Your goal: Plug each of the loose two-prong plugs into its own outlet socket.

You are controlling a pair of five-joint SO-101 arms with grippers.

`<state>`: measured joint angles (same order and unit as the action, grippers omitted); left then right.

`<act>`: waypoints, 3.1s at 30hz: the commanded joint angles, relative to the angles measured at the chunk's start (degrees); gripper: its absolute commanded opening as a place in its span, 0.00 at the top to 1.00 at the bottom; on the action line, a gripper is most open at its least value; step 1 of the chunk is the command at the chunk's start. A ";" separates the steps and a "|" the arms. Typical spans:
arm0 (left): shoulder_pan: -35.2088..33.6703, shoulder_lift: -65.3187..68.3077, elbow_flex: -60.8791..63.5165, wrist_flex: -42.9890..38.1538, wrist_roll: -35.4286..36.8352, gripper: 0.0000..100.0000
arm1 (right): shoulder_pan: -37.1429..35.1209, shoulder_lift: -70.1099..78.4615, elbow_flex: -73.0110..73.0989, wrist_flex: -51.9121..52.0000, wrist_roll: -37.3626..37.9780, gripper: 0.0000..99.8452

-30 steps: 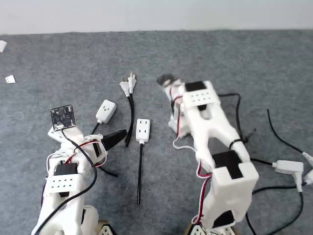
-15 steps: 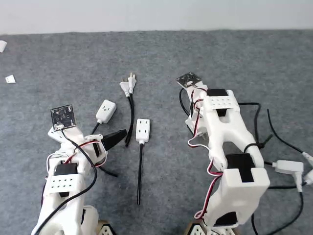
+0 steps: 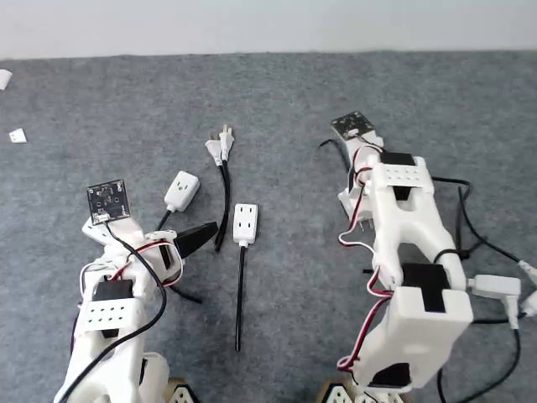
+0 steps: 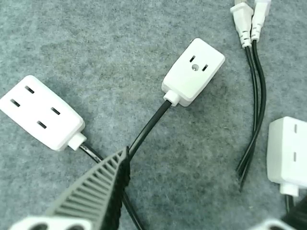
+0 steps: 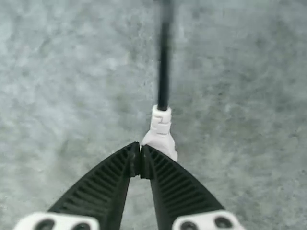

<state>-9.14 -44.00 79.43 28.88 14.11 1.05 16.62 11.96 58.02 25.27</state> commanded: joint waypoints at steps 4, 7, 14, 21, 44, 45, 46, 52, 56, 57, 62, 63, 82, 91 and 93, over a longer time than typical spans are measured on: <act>-0.53 -1.23 -1.27 -1.14 -0.53 0.49 | 0.48 1.27 -2.02 -0.40 -0.53 0.99; -0.53 -1.23 -1.27 -1.14 -0.53 0.49 | 0.31 1.63 -2.02 -0.40 -0.53 0.99; -0.53 -1.23 -1.27 -1.14 -0.53 0.49 | 0.22 1.89 -2.20 0.13 -0.53 0.99; -0.44 -1.23 -1.27 -1.14 -0.53 0.49 | -4.09 -7.08 -0.53 -0.22 -2.37 0.99; -0.53 -1.23 -1.27 -1.14 -0.53 0.49 | 5.67 -3.38 1.93 -11.91 -11.34 0.99; -0.53 -1.23 -1.27 -1.14 -0.53 0.49 | 5.49 -3.03 1.85 -11.82 -11.34 0.99; -0.53 -1.23 -1.27 -1.14 -0.53 0.49 | 5.49 -2.68 1.85 -11.91 -11.34 0.99; -0.53 -1.23 -1.27 -1.14 -0.53 0.49 | 7.78 -1.27 0.26 -11.65 -11.43 0.99; -0.53 -1.23 -1.27 -1.14 -0.53 0.49 | 8.13 1.01 -1.58 -11.38 -11.43 0.99; -0.53 -1.23 -1.27 -1.14 -0.53 0.49 | 7.96 1.36 -1.93 -10.95 -11.25 0.99; -0.53 -1.23 -1.27 -1.14 -0.53 0.49 | 4.35 3.47 -4.40 -3.91 -6.59 0.99; -0.53 -1.23 -1.27 -1.14 -0.53 0.49 | 3.47 3.56 -4.40 -3.12 -5.01 0.99; -0.53 -1.23 -1.27 -1.14 -0.53 0.49 | -1.01 3.21 -5.63 -0.40 -8.53 0.99; -0.53 -1.23 -1.27 -1.14 -0.53 0.49 | -0.48 3.82 -8.79 -0.13 -16.79 0.92; -0.53 -1.23 -1.27 -1.14 -0.53 0.49 | -0.31 3.91 -8.62 -0.13 -16.79 0.92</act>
<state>-9.14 -44.00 79.43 28.88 14.11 0.70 20.92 6.33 57.32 9.54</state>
